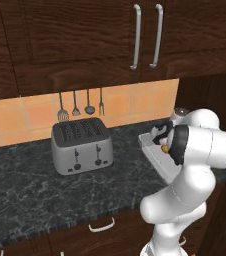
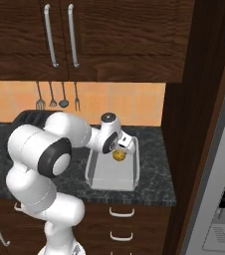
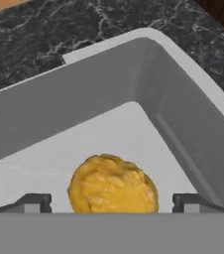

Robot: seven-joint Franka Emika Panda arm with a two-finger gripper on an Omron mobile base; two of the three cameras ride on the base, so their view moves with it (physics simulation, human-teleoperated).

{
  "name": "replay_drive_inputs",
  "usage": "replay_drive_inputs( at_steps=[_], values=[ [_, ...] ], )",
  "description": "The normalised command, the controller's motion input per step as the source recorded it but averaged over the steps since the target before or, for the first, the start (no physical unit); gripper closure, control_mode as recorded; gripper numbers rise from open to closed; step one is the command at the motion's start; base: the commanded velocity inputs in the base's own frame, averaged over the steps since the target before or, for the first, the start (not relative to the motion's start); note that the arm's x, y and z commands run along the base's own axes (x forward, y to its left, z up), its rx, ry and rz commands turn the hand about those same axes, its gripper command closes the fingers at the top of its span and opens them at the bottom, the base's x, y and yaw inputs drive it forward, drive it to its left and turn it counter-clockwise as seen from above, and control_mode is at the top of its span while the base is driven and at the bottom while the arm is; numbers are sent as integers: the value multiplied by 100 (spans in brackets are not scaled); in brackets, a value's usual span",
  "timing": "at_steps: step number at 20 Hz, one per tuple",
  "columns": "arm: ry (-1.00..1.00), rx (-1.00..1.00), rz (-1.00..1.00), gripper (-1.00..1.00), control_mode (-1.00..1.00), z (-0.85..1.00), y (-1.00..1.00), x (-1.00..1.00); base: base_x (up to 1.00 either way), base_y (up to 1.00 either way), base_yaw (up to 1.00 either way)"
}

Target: Place one squash and one fish in each tupperware on the nearby counter, to pack two identical lunches.

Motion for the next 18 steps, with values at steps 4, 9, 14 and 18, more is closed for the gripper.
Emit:
replay_drive_inputs(
  at_steps=[4, 9, 14, 18],
  values=[
    [-1, 2, -4, -100, -100, 33, 0, -82, 0, 0, 0],
    [-14, 0, 8, -100, -100, 36, 7, -98, 0, 0, 0],
    [-23, -5, 20, -100, -100, 40, 41, -64, 0, 0, 0],
    [-16, -15, 18, -100, -100, 58, 54, -37, 0, 0, 0]
  ],
)
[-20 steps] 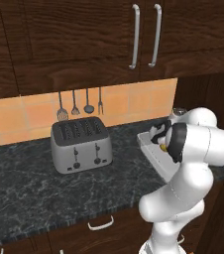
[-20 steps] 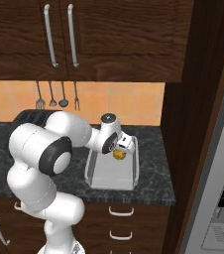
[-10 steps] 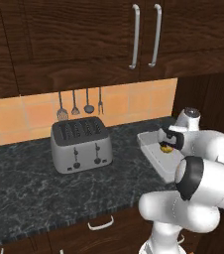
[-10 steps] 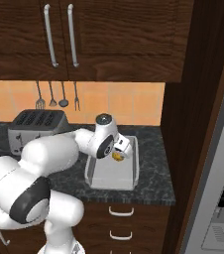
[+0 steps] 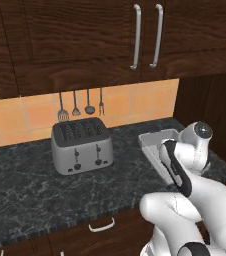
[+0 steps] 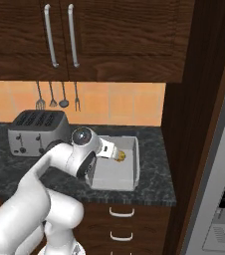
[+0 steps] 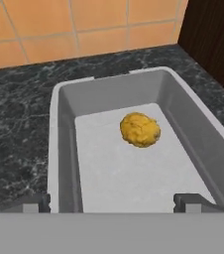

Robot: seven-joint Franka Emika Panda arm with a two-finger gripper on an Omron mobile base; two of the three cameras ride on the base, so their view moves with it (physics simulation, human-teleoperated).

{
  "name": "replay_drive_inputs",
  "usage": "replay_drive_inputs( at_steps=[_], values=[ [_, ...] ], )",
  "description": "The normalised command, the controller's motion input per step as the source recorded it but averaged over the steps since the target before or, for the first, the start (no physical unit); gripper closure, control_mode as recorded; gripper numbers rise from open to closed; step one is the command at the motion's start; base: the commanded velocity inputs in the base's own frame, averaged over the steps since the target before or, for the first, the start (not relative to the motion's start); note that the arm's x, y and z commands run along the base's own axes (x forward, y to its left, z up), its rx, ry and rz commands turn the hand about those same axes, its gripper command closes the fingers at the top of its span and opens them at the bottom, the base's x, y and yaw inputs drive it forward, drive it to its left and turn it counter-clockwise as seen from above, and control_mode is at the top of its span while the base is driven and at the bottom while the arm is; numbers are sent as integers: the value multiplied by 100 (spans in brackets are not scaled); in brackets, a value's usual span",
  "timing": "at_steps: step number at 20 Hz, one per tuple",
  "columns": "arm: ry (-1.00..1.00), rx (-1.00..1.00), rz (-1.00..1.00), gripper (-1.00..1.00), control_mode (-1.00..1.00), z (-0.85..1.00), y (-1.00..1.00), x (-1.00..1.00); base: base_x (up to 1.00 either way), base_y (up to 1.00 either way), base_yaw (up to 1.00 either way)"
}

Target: Place one squash and one fish in each tupperware on the nearby counter, to pack two identical lunches.

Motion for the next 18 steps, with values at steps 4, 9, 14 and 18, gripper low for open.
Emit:
replay_drive_inputs(
  at_steps=[4, 9, 14, 18],
  values=[
    [-3, -13, 23, -100, -100, 46, 40, -24, 0, 0, 0],
    [-4, -18, 11, -100, -100, 16, 49, -69, 0, 0, 0],
    [-18, -13, 0, -100, -100, 5, 20, -100, 0, 0, 0],
    [-20, -3, 0, -100, 100, -5, 0, -75, -25, 0, 0]
  ],
)
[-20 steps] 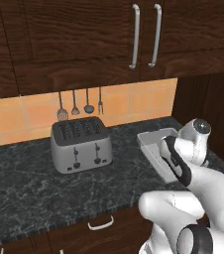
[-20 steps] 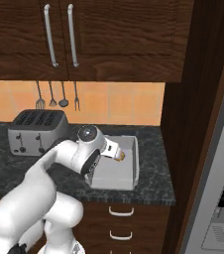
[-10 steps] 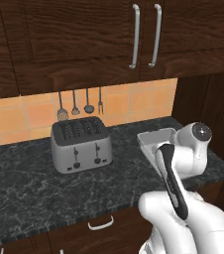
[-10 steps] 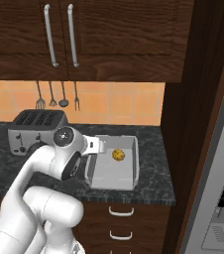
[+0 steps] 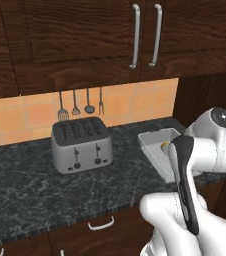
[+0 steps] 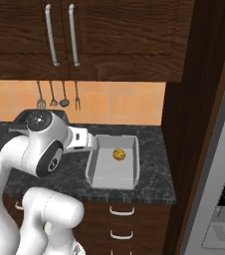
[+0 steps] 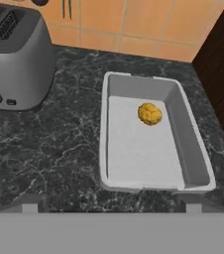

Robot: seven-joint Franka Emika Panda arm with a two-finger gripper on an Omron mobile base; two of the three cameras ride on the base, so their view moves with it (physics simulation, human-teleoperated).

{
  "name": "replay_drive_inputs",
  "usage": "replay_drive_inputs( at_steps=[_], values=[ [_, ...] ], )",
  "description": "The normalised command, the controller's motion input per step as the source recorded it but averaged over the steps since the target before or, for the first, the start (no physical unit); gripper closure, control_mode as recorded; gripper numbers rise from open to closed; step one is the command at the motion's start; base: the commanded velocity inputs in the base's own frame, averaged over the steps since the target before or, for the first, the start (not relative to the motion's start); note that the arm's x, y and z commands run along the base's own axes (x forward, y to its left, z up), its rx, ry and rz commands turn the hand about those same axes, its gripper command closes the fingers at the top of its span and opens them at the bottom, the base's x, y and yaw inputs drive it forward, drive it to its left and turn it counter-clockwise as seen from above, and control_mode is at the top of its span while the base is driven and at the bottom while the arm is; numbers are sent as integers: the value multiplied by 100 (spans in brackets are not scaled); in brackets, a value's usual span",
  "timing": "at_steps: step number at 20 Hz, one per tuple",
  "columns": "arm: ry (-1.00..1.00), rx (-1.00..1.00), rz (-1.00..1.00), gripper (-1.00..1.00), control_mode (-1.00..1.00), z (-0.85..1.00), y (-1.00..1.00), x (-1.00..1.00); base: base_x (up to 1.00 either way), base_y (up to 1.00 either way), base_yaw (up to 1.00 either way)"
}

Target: Place one squash and one fish in each tupperware on the nearby counter, to pack two identical lunches.

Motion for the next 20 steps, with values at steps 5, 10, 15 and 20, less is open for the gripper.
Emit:
replay_drive_inputs(
  at_steps=[5, 10, 15, 20],
  values=[
    [0, 0, 0, -100, 100, 0, 0, 0, -100, -36, -4],
    [0, 0, 0, -100, 100, 0, 0, 0, -22, -100, -6],
    [0, 0, 0, -100, 100, 0, 0, 0, 0, -100, 12],
    [0, 0, 0, -100, 100, 0, 0, 0, -13, -100, 8]
  ],
)
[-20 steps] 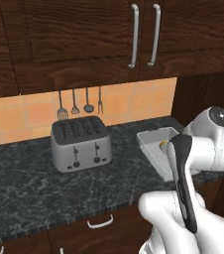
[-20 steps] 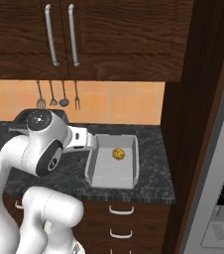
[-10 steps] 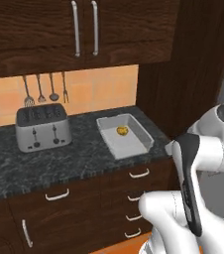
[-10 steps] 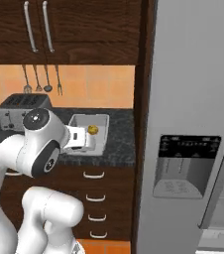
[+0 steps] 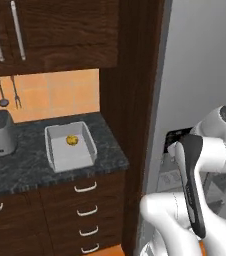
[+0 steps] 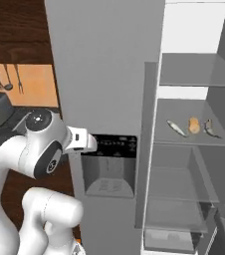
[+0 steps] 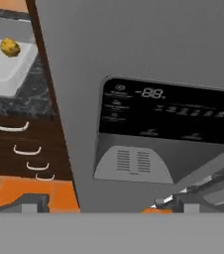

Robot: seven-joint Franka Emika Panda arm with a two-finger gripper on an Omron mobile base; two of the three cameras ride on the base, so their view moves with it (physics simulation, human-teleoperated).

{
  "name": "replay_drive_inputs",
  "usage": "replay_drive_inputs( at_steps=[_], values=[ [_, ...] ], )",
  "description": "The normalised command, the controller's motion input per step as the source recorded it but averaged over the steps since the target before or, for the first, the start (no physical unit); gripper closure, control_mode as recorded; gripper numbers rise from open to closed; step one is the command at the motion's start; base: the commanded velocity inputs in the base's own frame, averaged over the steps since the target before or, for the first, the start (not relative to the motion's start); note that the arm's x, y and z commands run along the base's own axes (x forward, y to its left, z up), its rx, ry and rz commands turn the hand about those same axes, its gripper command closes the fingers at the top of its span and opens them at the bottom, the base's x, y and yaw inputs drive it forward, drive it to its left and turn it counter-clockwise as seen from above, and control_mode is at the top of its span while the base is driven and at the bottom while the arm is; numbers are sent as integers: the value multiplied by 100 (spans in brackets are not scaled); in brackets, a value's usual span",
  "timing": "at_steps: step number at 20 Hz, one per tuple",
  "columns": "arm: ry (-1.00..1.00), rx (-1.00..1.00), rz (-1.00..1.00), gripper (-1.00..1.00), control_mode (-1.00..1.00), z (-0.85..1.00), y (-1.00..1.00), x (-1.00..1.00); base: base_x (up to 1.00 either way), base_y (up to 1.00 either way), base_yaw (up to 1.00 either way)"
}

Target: Place one squash and one fish in each tupperware on the nearby counter, to pack two identical lunches.

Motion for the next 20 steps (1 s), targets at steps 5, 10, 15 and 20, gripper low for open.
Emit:
replay_drive_inputs(
  at_steps=[5, 10, 15, 20],
  values=[
    [0, 0, 0, -100, 100, 0, 0, 0, -4, -100, 5],
    [0, 0, 0, -100, 100, 0, 0, 0, 0, -100, 5],
    [0, 0, 0, -100, 100, 0, 0, 0, 2, -53, 15],
    [0, 0, 0, -100, 100, 0, 0, 0, 10, -31, 19]
  ],
)
